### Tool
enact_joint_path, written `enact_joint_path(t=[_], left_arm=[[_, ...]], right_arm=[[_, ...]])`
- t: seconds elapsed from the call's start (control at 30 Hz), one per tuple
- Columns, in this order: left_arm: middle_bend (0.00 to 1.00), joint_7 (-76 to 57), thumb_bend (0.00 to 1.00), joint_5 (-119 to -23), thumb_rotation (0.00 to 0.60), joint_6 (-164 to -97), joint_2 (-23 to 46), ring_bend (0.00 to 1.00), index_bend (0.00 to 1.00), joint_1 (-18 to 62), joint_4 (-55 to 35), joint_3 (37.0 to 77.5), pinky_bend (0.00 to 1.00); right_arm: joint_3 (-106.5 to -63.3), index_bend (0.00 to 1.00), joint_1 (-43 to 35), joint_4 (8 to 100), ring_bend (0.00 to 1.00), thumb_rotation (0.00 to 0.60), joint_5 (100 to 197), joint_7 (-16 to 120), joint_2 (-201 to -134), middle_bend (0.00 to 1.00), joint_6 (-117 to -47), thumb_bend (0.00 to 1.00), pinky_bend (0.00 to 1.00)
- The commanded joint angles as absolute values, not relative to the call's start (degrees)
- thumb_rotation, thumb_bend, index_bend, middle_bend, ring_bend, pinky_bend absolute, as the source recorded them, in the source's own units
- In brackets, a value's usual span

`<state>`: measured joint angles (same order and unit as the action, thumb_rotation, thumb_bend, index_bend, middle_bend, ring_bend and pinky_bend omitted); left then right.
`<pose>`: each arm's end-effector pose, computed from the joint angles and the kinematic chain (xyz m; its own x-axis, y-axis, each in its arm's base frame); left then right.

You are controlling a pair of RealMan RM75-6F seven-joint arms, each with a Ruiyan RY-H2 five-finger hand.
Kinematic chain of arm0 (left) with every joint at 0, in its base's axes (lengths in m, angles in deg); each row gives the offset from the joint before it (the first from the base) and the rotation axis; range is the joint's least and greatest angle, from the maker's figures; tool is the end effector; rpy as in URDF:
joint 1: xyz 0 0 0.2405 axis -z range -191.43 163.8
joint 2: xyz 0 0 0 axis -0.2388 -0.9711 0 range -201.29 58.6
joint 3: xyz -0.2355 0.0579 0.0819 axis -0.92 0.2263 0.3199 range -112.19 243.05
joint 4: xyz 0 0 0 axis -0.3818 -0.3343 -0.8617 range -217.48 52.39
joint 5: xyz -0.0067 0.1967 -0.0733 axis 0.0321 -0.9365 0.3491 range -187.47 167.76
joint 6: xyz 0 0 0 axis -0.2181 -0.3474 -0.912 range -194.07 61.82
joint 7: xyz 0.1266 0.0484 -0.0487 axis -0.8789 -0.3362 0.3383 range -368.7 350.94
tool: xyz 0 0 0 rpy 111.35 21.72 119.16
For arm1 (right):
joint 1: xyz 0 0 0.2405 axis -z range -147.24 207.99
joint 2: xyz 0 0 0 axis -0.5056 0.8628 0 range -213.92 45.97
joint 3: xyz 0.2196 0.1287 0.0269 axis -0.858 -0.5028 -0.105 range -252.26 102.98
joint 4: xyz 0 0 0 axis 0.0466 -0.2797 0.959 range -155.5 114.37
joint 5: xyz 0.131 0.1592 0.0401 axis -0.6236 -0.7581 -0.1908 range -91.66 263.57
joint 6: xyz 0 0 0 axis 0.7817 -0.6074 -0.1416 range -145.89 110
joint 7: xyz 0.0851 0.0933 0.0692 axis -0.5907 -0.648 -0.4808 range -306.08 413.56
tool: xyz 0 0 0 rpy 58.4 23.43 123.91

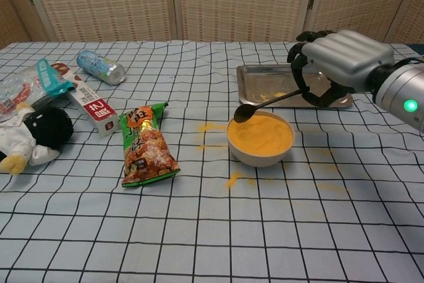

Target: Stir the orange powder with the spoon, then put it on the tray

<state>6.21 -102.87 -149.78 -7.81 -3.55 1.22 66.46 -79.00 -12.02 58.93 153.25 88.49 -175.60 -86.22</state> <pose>-0.3157 0.1983 0.1581 0.3231 0.0817 0.9428 0.9339 -0.1888 -0.3037 -0.1611 -0.3394 -0.0089 0.6861 0.0201 0.7273 -0.6689 -0.3758 0.6414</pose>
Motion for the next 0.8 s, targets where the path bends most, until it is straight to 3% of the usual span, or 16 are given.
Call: enact_joint_path(t=[0.03, 0.37, 0.8], left_arm=[[0.0, 6.13, 0.49, -102.84, 0.6, -149.72, -7.81, 0.0, 0.0, -3.53, 1.26, 66.45, 0.06], [0.0, 6.33, 0.49, -102.72, 0.6, -149.34, -7.75, 0.0, 0.0, -3.27, 1.01, 66.38, 0.06], [0.0, 4.95, 0.49, -102.91, 0.6, -149.35, -7.46, 0.0, 0.0, -3.34, 1.41, 66.57, 0.06]], right_arm=[[-78.69, 0.95, -12.05, 57.74, 0.0, 0.6, 154.04, 90.22, -175.66, 0.21, -85.45, 0.39, 0.1], [-78.71, 0.95, -11.95, 54.5, 0.0, 0.6, 154.85, 91.75, -177.62, 0.21, -82.75, 0.4, 0.11], [-77.04, 0.97, -8.25, 64.3, 0.0, 0.6, 155.44, 88.8, -170.32, 0.22, -81.32, 0.4, 0.11]])
